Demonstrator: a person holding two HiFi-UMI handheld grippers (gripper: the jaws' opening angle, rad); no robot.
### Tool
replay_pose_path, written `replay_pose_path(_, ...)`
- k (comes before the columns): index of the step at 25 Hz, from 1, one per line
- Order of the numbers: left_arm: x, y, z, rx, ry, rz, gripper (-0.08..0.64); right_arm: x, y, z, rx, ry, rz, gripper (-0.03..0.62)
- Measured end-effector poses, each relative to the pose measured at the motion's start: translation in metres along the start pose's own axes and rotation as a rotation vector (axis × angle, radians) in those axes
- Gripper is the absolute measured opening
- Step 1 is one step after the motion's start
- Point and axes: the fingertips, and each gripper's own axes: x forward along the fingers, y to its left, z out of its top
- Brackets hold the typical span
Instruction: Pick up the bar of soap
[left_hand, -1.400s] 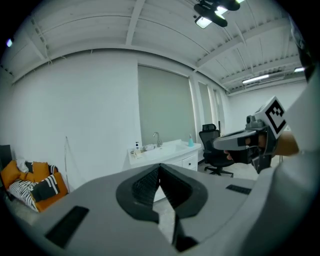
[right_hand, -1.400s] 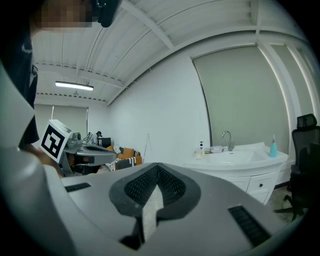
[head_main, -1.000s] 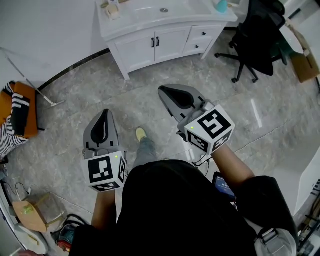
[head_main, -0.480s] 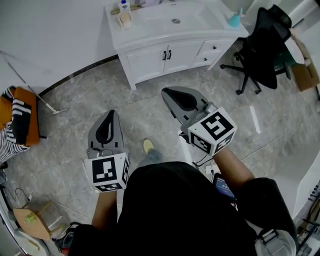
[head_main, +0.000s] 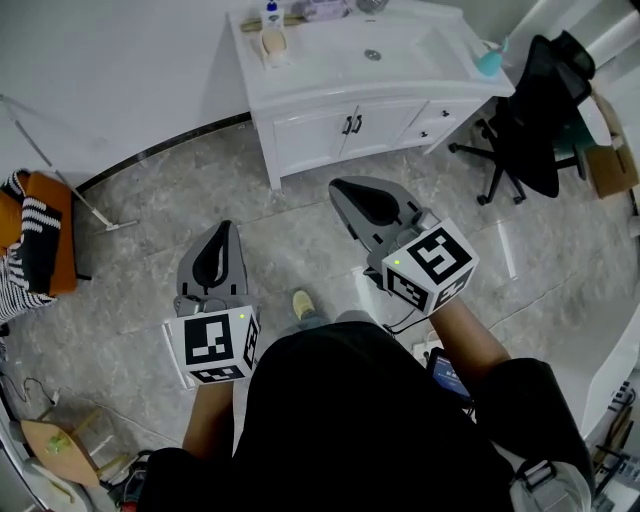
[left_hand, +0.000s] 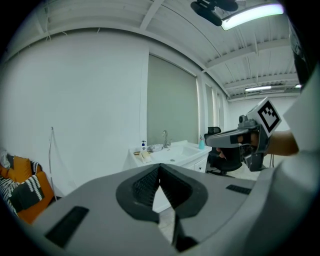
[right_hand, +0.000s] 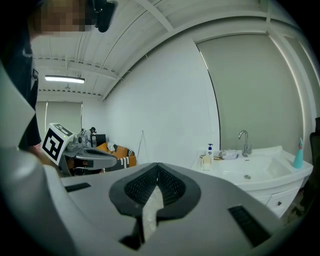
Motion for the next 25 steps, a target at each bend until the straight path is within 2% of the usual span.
replay_pose_path(13,0.022,-0.005,-0.002,-0.004,0.013,-0.046,0.009,-0.001,-0.025,-0.006,0.017,0.023,-0.052,0.008)
replay_pose_path(19,0.036,-0.003,0.001,-0.007,0.018,-0.03,0.009,0.008,-0.041,-0.003,0.017,0.027,-0.036,0.008)
replay_pose_path(25,0.073,0.01,0.007,-0.012,0.053,-0.008,0.009,0.039,-0.077,0.005,0.025,0.026,-0.01,0.008)
